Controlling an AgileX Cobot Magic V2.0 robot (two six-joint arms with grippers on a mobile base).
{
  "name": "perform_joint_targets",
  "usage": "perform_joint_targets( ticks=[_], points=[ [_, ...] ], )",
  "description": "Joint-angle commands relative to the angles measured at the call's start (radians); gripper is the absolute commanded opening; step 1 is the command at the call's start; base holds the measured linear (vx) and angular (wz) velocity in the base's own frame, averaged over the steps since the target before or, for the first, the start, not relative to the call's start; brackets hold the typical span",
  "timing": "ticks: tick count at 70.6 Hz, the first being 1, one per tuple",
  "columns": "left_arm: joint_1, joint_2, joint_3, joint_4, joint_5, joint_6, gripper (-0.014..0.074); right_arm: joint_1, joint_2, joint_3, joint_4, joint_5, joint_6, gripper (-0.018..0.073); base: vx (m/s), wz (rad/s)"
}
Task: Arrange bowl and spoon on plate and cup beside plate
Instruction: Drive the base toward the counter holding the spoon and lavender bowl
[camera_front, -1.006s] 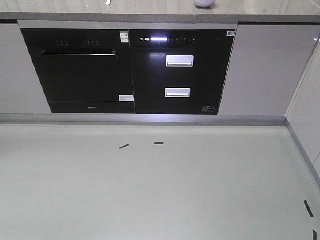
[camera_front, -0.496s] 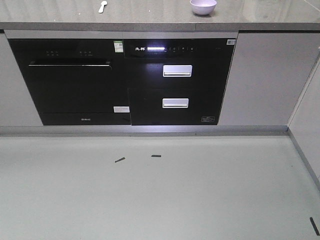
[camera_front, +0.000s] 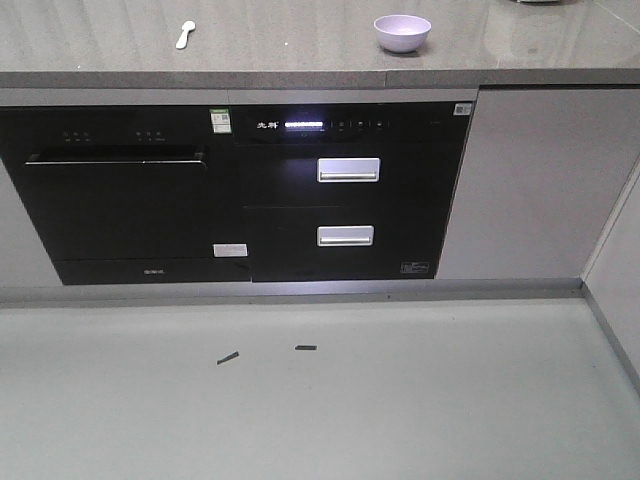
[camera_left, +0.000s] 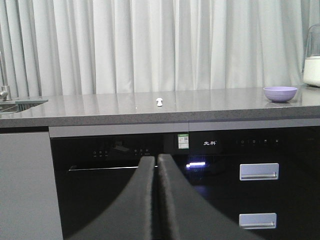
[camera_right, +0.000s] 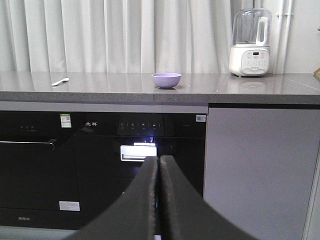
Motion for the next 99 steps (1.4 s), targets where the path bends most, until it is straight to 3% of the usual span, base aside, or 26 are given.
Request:
perform_joint_targets(
  ticks=[1,99],
  points=[
    [-0.008,-0.013,-0.007,-0.003,-0.072,-0.002,-0.0006,-0.003,-0.008,0.003,-0.003,-0.069,-0.002,-0.0011,0.27,-0.01],
    [-0.008,-0.013,-0.007,-0.003,-0.072,-0.002,-0.0006,-0.003,-0.008,0.003,-0.003,-0.069,-0.002,-0.0011,0.25,0.00]
  ],
)
